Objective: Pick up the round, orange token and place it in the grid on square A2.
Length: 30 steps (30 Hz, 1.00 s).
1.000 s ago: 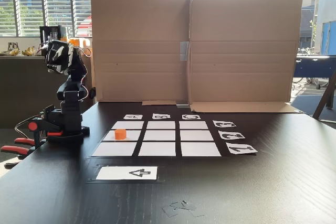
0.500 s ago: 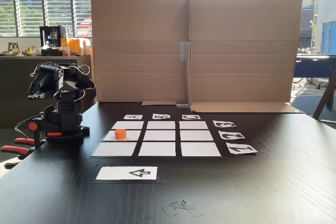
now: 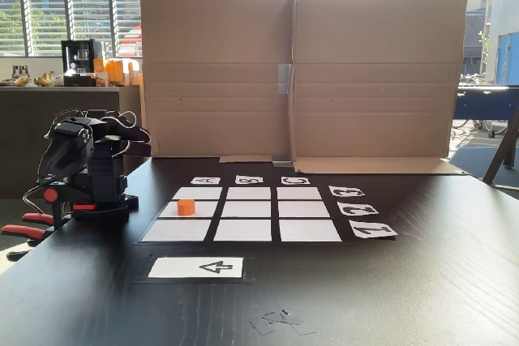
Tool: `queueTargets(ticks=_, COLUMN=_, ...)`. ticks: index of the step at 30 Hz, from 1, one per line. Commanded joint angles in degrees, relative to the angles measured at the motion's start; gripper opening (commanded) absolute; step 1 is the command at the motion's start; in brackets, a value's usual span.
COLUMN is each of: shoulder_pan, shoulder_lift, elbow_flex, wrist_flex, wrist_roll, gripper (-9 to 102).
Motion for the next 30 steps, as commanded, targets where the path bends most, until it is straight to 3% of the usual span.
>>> queueTargets(ticks=1, shoulder_pan=0.44, shoulder_lift=0.62, elbow_flex=1.32, wrist_flex=-1.23, wrist_roll=0.09, gripper=-1)
queueTargets(ticks=30, shoulder_pan=0.44, shoulder_lift=0.62, elbow_flex=2.99, wrist_flex=-2.90, wrist_roll=0.09, gripper=-1)
